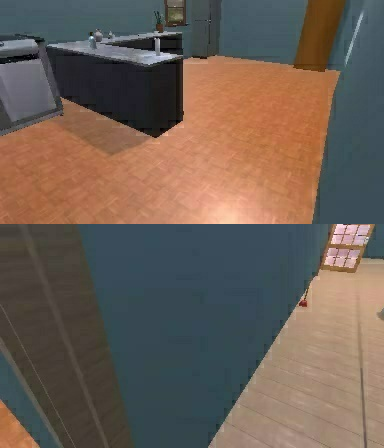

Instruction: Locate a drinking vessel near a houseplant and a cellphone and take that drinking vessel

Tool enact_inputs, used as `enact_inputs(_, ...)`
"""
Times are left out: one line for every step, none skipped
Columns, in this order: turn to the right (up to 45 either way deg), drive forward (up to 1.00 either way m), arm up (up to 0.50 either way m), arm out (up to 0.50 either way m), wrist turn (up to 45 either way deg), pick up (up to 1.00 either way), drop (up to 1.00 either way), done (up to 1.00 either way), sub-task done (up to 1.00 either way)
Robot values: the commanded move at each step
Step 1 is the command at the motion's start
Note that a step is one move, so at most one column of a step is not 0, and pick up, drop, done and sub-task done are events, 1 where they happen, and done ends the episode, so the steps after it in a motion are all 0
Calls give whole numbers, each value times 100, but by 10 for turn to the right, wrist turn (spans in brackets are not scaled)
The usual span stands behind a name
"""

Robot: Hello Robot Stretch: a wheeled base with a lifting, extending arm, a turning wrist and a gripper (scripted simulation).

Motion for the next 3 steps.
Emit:
enact_inputs(90,0,0,0,0,0,0,0,0)
enact_inputs(0,100,0,0,0,0,0,0,0)
enact_inputs(0,100,0,0,0,0,0,0,0)
